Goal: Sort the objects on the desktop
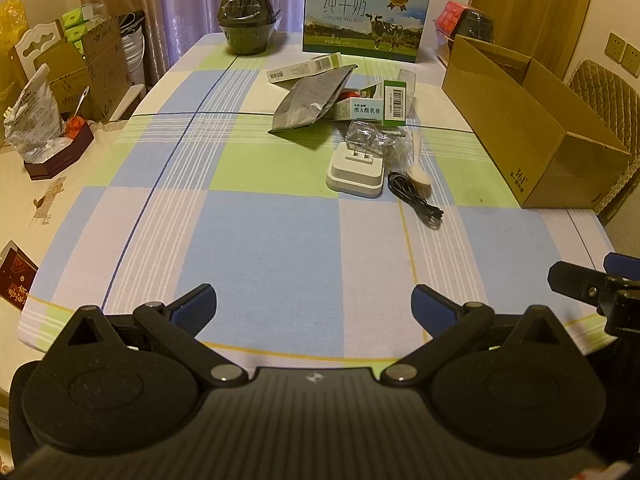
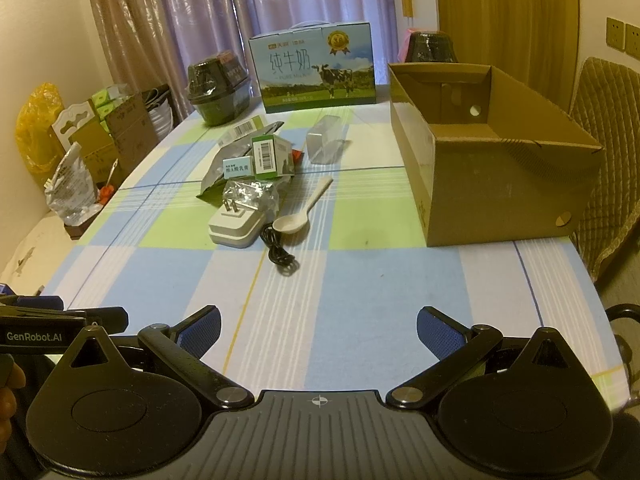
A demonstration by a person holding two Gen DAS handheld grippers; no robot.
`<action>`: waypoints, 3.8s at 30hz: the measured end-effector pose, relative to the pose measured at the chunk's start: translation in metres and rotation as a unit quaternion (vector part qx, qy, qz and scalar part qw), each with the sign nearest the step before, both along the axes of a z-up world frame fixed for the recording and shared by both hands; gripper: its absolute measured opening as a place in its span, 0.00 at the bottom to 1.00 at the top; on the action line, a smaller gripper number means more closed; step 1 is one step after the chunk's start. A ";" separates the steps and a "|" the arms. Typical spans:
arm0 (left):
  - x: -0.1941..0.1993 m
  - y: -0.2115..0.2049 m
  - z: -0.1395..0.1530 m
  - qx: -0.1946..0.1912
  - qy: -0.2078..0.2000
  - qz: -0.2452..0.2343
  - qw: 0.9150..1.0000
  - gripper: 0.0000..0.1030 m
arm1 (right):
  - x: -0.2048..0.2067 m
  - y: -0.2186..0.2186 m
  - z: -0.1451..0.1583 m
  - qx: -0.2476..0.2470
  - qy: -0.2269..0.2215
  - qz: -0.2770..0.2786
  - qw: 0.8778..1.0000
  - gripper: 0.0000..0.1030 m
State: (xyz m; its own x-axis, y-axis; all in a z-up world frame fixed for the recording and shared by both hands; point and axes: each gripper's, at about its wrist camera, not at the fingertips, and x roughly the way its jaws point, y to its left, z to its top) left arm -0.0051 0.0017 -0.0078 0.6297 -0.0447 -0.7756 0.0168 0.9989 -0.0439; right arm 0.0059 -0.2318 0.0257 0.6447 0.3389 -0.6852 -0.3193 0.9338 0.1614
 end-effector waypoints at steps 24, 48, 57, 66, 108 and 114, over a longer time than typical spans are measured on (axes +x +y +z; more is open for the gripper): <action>0.001 0.000 -0.002 -0.004 0.002 0.003 1.000 0.99 | -0.001 0.000 -0.005 -0.003 0.003 0.003 1.000 0.98; 0.038 -0.019 -0.017 -0.044 -0.017 -0.028 0.998 0.99 | 0.027 -0.009 -0.014 -0.003 -0.026 0.018 1.000 0.98; 0.083 -0.054 -0.037 -0.061 -0.029 -0.058 0.996 0.86 | 0.058 -0.016 -0.031 -0.018 -0.020 0.029 0.999 0.71; 0.126 -0.092 -0.067 -0.062 -0.011 -0.097 0.993 0.66 | 0.082 -0.033 -0.056 -0.041 -0.007 0.014 0.999 0.71; 0.127 -0.031 -0.080 -0.017 -0.026 -0.105 0.994 0.17 | 0.144 0.059 -0.090 -0.021 0.018 0.068 0.997 0.27; 0.126 -0.037 -0.080 -0.003 -0.024 -0.120 0.992 0.15 | 0.106 0.026 -0.083 -0.046 0.018 0.062 0.997 0.27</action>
